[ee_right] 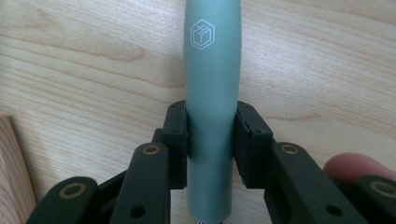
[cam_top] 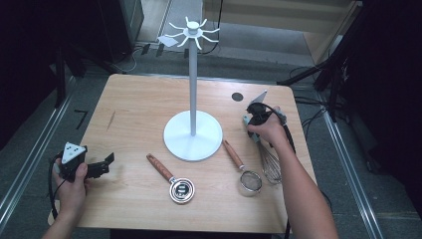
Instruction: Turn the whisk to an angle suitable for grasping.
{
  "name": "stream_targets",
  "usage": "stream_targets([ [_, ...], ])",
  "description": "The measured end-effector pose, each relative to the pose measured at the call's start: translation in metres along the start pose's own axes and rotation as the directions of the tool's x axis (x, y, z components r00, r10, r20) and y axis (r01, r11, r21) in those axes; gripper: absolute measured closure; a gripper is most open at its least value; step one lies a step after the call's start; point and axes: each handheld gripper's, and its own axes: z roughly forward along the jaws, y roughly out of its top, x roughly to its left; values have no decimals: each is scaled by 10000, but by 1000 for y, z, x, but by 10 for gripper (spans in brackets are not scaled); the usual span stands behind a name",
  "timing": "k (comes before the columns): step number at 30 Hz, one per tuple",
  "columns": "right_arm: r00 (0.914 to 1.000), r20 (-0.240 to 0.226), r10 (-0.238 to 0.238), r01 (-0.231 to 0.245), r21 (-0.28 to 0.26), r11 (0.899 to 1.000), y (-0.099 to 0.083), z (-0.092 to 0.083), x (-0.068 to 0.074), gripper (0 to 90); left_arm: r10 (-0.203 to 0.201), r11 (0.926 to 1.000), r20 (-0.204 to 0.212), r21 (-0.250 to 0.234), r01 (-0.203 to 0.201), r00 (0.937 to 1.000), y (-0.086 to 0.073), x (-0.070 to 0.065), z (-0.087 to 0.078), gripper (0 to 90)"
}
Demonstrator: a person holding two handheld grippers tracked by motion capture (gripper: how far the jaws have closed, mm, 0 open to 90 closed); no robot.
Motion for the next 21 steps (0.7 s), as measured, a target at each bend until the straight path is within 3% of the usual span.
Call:
stream_targets([
  [6,9990,-81,-448,436,-1174,9921,-11,-20,-2,704,29,10000,-30,-7,-29,10000,0,-1,0,0],
  [7,9990,-81,-448,436,-1174,9921,-11,-20,-2,704,30,10000,-26,-6,-30,10000,0,-1,0,0],
  [12,9987,-110,-489,456,-2061,9775,-17,-36,-5,704,45,10000,-28,-4,-45,10000,0,-1,0,0],
  [13,9987,-92,-507,470,-2427,9690,-20,-41,-6,704,41,10000,-29,-3,-41,10000,0,-1,0,0],
  [15,9987,-143,-498,445,-2541,9662,-21,-44,-6,704,37,10000,-34,0,-37,10000,0,-1,0,0],
  [21,9988,-7,-493,459,-3548,9338,-27,-58,-7,704,52,10000,-27,3,-52,10000,0,-1,0,0],
])
